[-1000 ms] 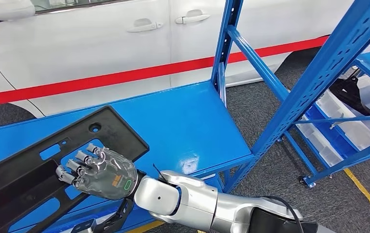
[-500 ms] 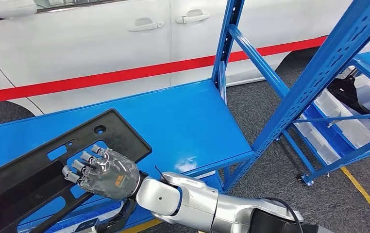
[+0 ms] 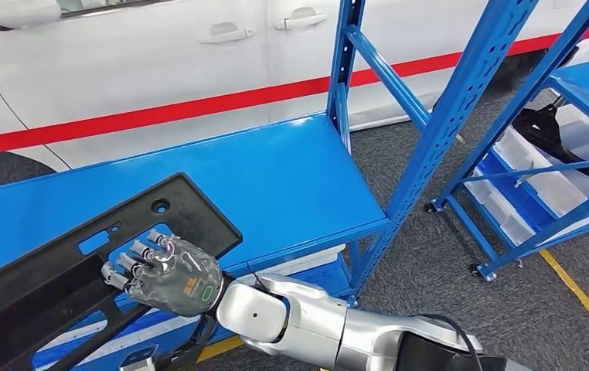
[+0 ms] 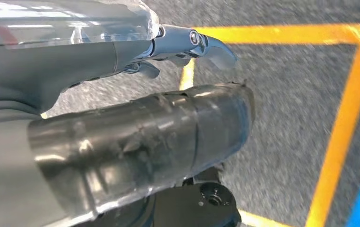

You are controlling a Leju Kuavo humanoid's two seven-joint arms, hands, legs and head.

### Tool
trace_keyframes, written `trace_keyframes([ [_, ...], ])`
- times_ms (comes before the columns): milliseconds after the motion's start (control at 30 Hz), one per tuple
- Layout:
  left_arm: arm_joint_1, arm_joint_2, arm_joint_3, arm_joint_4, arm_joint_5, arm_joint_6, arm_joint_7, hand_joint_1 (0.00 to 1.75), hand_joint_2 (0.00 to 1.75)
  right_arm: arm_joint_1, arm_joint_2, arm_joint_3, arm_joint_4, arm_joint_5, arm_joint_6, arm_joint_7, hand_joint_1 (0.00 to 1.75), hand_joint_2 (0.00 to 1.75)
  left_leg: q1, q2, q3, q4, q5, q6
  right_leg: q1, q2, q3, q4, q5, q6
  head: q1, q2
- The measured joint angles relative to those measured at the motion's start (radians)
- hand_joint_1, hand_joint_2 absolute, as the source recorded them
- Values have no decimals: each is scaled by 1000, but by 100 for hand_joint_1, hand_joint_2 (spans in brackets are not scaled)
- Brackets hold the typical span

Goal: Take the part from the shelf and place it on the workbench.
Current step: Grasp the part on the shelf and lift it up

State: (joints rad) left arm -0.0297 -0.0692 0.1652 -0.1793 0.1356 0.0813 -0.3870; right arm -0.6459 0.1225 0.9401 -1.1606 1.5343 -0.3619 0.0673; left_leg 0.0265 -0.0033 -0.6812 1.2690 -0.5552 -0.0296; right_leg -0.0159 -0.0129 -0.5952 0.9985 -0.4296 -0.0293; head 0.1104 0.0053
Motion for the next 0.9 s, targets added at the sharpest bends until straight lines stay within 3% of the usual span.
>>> trace_keyframes([
  [67,-1,2,0,0,-2,5,4,0,0,-1,0,0,2,0,-1,2,175,175,15,1,75,-94,44,-21,-13,-1,-33,23,9,14,0,0],
  [100,-2,1,0,0,-4,7,4,0,0,-2,0,0,2,0,-1,5,175,175,17,-1,116,-155,45,-29,-14,-1,-48,35,12,21,0,0],
  [133,-3,0,0,0,-6,9,4,0,0,-2,1,1,2,0,-1,7,175,175,19,-3,143,-197,41,-28,-13,-1,-59,46,16,29,0,0],
  [200,-4,-1,0,0,-11,11,5,0,0,-4,1,2,2,0,-2,12,175,175,17,-8,155,-223,27,-10,-6,3,-68,56,27,41,1,0],
  [267,-3,0,0,0,-13,14,5,0,0,-4,0,3,3,0,-2,13,175,175,17,-6,142,-217,36,13,-8,7,-72,58,34,50,1,0],
  [300,-4,0,0,0,-13,15,5,0,0,-3,-1,4,3,0,-2,14,175,175,15,-4,133,-215,44,25,-11,8,-79,69,19,52,2,0],
  [367,-6,0,1,0,-13,17,6,0,0,-3,-3,5,4,0,-2,15,175,175,8,0,109,-215,65,46,-12,8,-108,145,-66,52,2,0],
  [433,-6,1,1,0,-14,19,7,0,0,-2,-5,5,5,0,-2,15,175,175,-3,2,80,-215,88,58,-7,8,-140,273,-158,46,2,0],
  [467,-6,1,1,0,-15,20,8,0,0,-2,-5,6,5,0,-2,15,175,175,-9,2,66,-215,99,62,-1,8,-145,320,-174,41,2,0],
  [500,-6,1,1,0,-16,20,8,0,0,-1,-6,6,5,0,-2,15,175,175,-17,2,52,-215,109,65,5,8,-137,343,-171,32,2,0],
  [567,-6,1,2,0,-18,21,9,0,0,-1,-6,6,6,0,-2,15,175,175,-34,0,24,-215,132,72,27,10,-65,280,-125,-5,1,0],
  [633,-7,-4,2,0,-20,22,9,0,0,-3,-6,6,4,0,-3,15,175,175,-46,-1,6,-217,154,75,55,9,46,131,-115,-56,1,0],
  [667,-7,-5,2,0,-20,23,9,0,0,-4,-5,6,3,0,-3,15,175,175,-46,-1,4,-221,164,74,65,7,82,75,-119,-69,1,0],
  [700,-6,-6,3,0,-20,23,9,0,0,-6,-5,6,3,0,-3,15,175,175,-45,1,4,-226,175,70,72,4,103,39,-124,-75,1,0],
  [767,-5,-3,3,0,-20,23,10,0,0,-8,-5,6,2,0,-4,16,175,175,-44,2,4,-240,196,63,71,0,105,10,-96,-70,3,0],
  [800,-5,-1,3,0,-20,23,10,0,0,-8,-4,6,3,0,-4,16,175,175,-44,0,-1,-238,188,59,66,-2,101,-4,-80,-68,3,0],
  [833,-5,0,3,0,-20,23,10,0,0,-8,-4,6,3,0,-4,16,175,175,-44,-1,-10,-221,160,53,60,-4,92,-17,-61,-66,3,0],
  [900,-5,2,3,0,-20,23,11,0,0,-8,-2,6,4,0,-4,16,175,175,-38,-3,-32,-134,59,37,51,-6,64,-27,-28,-56,2,0],
])
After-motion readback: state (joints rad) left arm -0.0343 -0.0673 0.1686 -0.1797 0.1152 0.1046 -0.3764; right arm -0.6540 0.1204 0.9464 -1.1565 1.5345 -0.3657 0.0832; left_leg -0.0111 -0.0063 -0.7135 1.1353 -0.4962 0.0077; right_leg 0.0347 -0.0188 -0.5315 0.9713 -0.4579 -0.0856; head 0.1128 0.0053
